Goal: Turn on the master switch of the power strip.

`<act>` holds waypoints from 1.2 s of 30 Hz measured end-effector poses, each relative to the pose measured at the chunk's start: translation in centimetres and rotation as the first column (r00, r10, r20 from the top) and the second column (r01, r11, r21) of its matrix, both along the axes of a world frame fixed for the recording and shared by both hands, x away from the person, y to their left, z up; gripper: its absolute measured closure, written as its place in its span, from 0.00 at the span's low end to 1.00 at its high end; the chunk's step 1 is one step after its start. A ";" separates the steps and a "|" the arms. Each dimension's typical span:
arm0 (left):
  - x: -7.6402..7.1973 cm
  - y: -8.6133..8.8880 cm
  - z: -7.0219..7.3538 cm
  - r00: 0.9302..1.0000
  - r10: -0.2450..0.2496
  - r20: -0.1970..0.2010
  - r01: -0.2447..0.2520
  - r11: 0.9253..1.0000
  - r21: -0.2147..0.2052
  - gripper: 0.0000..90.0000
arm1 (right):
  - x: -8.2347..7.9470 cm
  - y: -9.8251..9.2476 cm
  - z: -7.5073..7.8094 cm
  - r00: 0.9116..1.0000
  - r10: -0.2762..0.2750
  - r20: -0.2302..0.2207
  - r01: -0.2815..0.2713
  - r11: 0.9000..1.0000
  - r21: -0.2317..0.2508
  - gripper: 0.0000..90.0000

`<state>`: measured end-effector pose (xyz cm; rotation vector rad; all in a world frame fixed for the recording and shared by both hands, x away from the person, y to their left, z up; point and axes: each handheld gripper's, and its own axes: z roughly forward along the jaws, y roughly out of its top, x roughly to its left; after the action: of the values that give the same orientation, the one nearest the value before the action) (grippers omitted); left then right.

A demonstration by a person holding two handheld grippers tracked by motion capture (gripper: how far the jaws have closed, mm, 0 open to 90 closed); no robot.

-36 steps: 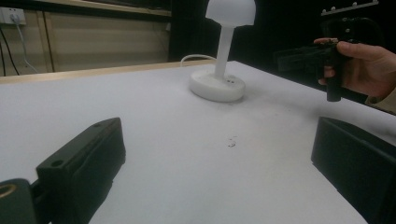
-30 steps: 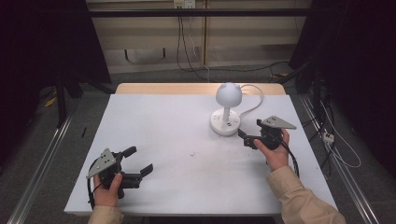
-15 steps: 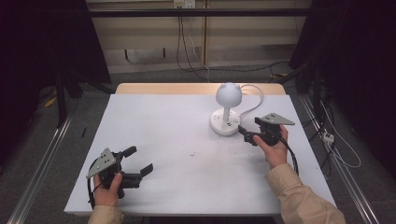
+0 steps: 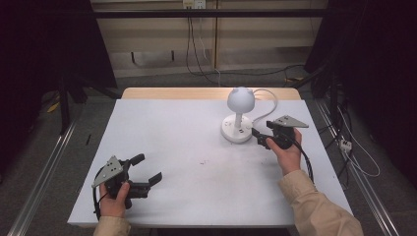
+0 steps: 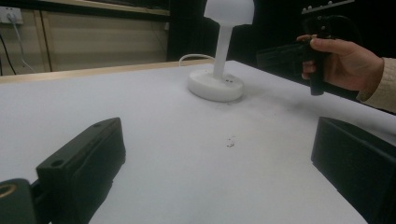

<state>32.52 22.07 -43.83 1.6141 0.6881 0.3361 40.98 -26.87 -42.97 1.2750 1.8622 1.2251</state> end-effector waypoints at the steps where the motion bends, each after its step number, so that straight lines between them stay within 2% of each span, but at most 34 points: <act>1: 0.0 0.0 0.0 1.000 0.000 0.001 0.000 1.000 0.000 0.03 | 0.1 0.0 -0.1 1.000 -0.001 -0.002 0.001 1.000 -0.001 0.36; 18: 0.1 -0.1 0.0 1.000 0.004 -0.004 -0.004 1.000 -0.006 0.03 | 0.7 -0.2 -0.7 1.000 -0.005 -0.014 0.005 1.000 -0.012 0.58; 24: 0.1 -0.1 0.0 1.000 0.000 -0.003 0.000 1.000 -0.005 0.03 | 0.8 -0.2 -0.8 1.000 -0.006 -0.015 0.006 1.000 -0.019 0.62; 27: 0.1 -0.1 0.0 1.000 0.003 -0.004 -0.004 1.000 -0.007 0.03 | 0.9 0.0 -0.6 1.000 0.009 -0.019 -0.010 0.999 -0.034 0.64; 36: 0.0 0.0 0.0 1.000 0.003 0.001 -0.003 1.000 -0.005 0.03 | 1.4 0.5 0.1 1.000 0.025 -0.016 -0.025 0.999 -0.020 0.76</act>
<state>32.56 22.04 -43.81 1.6082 0.6906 0.3370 42.39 -26.36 -42.91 1.2576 1.9024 1.2097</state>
